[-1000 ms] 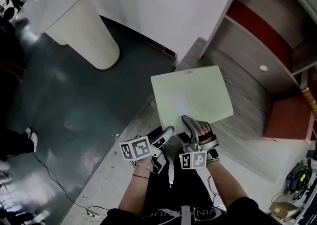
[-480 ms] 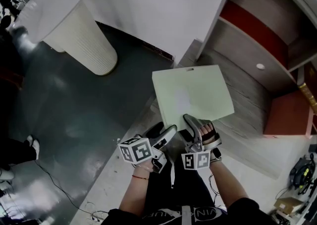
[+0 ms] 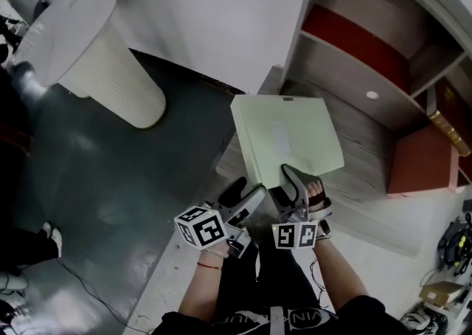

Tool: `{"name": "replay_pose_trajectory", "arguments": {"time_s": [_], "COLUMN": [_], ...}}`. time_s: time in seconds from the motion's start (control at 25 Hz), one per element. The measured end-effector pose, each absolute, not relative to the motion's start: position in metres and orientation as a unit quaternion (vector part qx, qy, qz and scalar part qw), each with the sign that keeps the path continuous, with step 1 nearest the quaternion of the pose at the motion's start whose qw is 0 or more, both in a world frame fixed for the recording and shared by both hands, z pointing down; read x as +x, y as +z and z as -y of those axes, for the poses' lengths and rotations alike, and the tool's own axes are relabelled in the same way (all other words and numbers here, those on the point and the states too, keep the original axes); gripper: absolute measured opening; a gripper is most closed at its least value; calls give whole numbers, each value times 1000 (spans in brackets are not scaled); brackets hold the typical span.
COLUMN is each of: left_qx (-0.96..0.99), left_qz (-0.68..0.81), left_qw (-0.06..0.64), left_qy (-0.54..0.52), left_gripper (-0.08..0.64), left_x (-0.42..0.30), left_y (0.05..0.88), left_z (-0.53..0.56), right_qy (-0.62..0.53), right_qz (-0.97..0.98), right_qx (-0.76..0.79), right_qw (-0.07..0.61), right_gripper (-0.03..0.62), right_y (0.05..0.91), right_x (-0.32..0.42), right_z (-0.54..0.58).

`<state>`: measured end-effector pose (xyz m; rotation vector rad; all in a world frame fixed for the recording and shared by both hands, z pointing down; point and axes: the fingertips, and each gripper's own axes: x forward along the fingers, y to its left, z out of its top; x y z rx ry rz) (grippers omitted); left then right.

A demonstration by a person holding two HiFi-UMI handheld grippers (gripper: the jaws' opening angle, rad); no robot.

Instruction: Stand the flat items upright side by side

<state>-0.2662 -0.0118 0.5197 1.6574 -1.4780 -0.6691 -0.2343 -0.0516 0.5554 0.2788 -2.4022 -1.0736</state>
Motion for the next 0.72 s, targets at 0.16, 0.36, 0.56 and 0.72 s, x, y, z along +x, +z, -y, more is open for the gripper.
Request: {"name": "replay_pose_trajectory", "arguments": {"time_s": [0.16,0.36,0.56,0.72], "left_qx": [674,693,713,726], "left_qz": [576,560,541,528], "left_qw": [386,388,389,392], "left_qy": [-254,-236,-217,-203], "left_gripper": [348,348,348,348], "left_x": [-259,-244,-223,-207], "left_y": [507,500,495,493], "left_z": [26,46,62,74], "right_qy": [-361,-314,-282,-253], "right_qz": [890,898,895,893], "right_qx": [147,209,265,310], "right_qw": [235,227,221,207], "right_gripper": [282,281,281,279], "right_y": [537,518,505,492], "right_x": [-225,-204,-173,-146], "right_z": [73,108,134,155]}}
